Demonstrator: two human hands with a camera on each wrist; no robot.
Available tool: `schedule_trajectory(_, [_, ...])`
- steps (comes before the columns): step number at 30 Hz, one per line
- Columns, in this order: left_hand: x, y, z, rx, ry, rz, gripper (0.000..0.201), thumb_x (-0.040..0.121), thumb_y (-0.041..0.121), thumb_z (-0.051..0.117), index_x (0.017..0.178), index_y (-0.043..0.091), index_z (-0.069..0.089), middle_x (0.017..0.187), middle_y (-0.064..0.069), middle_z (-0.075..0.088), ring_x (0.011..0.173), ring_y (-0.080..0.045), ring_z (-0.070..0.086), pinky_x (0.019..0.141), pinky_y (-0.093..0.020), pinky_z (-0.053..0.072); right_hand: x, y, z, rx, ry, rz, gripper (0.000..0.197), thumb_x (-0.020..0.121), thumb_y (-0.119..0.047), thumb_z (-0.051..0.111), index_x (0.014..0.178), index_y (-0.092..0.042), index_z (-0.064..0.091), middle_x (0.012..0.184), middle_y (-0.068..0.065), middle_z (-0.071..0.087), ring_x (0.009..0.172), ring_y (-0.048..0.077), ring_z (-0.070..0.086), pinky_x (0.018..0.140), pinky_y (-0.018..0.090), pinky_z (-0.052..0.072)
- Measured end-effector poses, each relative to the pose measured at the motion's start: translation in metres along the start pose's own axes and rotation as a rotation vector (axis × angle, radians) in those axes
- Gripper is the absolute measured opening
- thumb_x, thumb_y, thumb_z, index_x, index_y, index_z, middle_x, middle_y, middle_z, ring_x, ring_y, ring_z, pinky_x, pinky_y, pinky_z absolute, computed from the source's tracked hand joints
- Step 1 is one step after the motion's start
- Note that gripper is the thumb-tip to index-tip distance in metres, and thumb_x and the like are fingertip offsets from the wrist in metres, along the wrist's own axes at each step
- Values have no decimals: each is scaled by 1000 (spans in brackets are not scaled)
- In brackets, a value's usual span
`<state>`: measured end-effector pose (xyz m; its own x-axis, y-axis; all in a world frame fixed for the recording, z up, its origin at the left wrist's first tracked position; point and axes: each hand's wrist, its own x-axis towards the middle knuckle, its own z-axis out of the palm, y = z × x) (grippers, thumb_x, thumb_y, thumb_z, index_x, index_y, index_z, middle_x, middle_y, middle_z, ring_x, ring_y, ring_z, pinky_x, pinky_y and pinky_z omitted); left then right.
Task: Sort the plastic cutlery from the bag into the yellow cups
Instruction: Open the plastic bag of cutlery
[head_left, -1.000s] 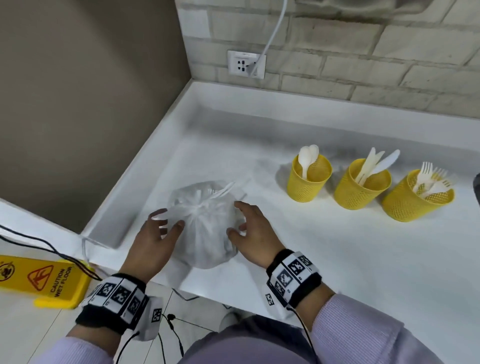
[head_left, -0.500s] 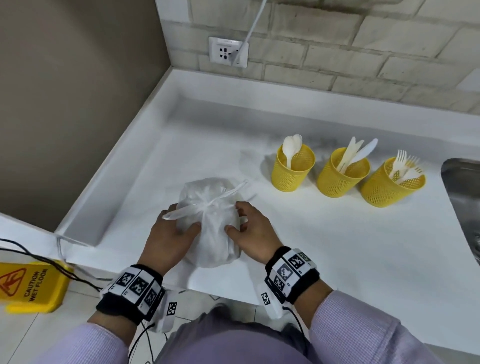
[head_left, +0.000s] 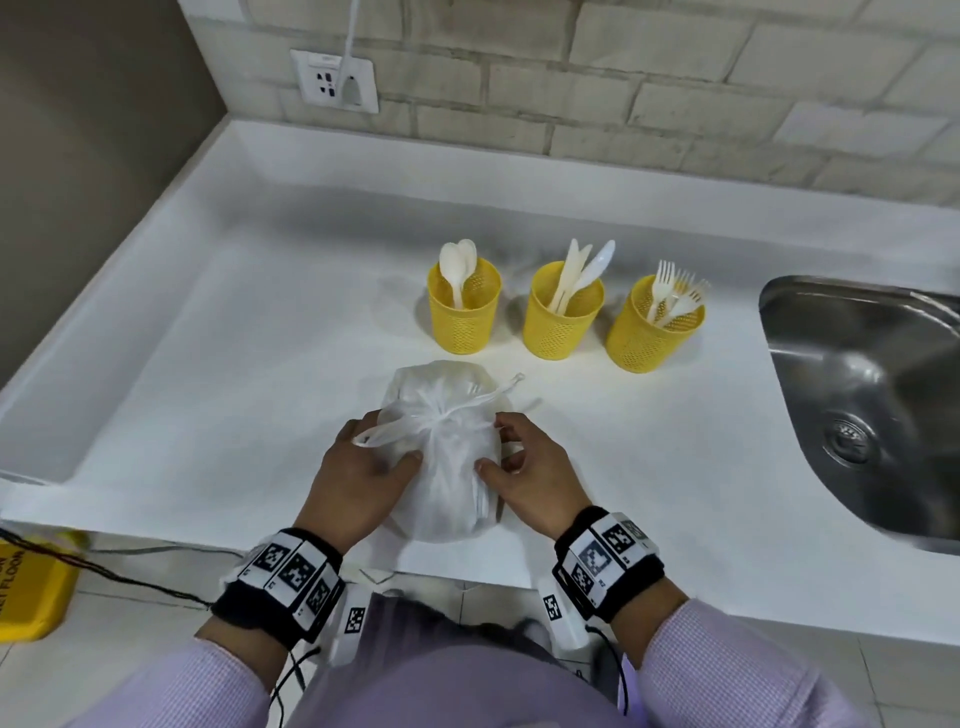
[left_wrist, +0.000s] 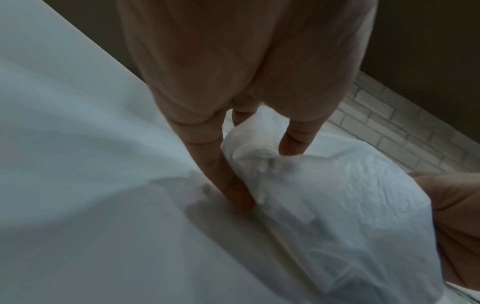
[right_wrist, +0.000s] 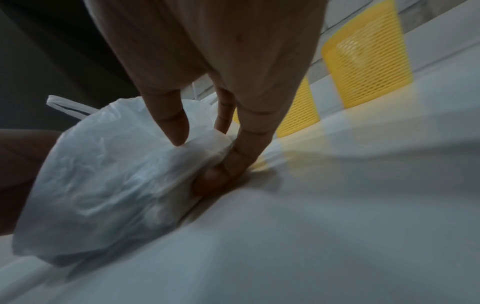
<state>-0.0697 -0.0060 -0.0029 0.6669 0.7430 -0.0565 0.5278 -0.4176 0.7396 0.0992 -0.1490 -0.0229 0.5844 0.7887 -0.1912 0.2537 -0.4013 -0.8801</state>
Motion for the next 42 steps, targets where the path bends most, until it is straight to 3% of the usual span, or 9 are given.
schedule_trajectory(5, [-4, 38, 37, -8, -47, 46, 37, 90, 16, 72, 126, 17, 64, 100, 22, 53, 117, -24, 56, 97, -29, 41, -16, 26, -46, 1, 52, 12, 46, 84, -16, 78, 114, -41, 53, 106, -8, 67, 84, 19, 67, 83, 26, 54])
schedule_trajectory(12, [-2, 79, 78, -16, -75, 56, 38, 90, 15, 72, 127, 17, 65, 97, 21, 52, 116, -25, 58, 93, -26, 40, -26, 51, -91, -13, 104, -1, 44, 83, -13, 77, 120, -30, 60, 99, -19, 64, 78, 5, 63, 70, 5, 43])
schedule_trajectory(16, [-1, 88, 83, -53, -119, 28, 41, 89, 20, 73, 129, 20, 65, 115, 9, 65, 118, -23, 60, 102, -36, 46, -25, 55, -106, -41, 79, -5, 42, 84, -16, 76, 120, -31, 60, 98, -19, 64, 78, 8, 64, 74, 10, 47])
schedule_trajectory(20, [4, 81, 61, -171, -110, -74, 47, 81, 34, 67, 127, 30, 64, 125, 5, 67, 99, -2, 67, 97, -38, 54, -25, 55, -118, -95, 100, 5, 38, 88, -15, 71, 124, -20, 63, 110, -2, 65, 79, 16, 70, 84, 32, 55])
schedule_trajectory(25, [33, 89, 28, -189, 157, 70, 26, 98, 13, 63, 118, 26, 70, 119, 8, 67, 94, 5, 62, 78, -3, 44, -36, 36, -123, -159, 388, -185, 26, 85, -13, 69, 110, -18, 66, 108, -2, 52, 80, 10, 60, 75, 24, 50])
schedule_trajectory(28, [55, 105, 28, -23, 4, 334, 24, 96, 20, 69, 118, 29, 72, 116, 8, 65, 97, -3, 63, 81, -7, 45, -41, 13, -113, -235, 340, -317, 14, 87, -26, 66, 99, -18, 64, 101, -2, 50, 83, 13, 57, 74, 28, 50])
schedule_trajectory(31, [74, 111, 42, 271, -259, 587, 32, 92, 26, 73, 124, 29, 71, 120, 2, 60, 109, -16, 58, 97, -25, 46, -35, 2, -95, -443, 231, -288, 29, 90, -43, 62, 101, -16, 64, 104, 2, 51, 91, 25, 58, 73, 39, 53])
schedule_trajectory(33, [80, 112, 51, 404, -388, 605, 33, 92, 28, 71, 126, 31, 70, 123, 3, 60, 112, -23, 56, 100, -38, 46, -29, 1, -84, -598, 137, -176, 38, 93, -46, 61, 111, -12, 62, 114, 7, 51, 101, 30, 55, 77, 44, 54])
schedule_trajectory(42, [72, 104, 59, 427, -409, 501, 20, 96, 27, 65, 114, 28, 72, 95, 7, 66, 86, -14, 61, 79, -36, 52, 0, 9, -70, -711, 135, -204, 28, 97, -25, 59, 117, -4, 60, 123, 18, 50, 109, 37, 51, 86, 45, 51])
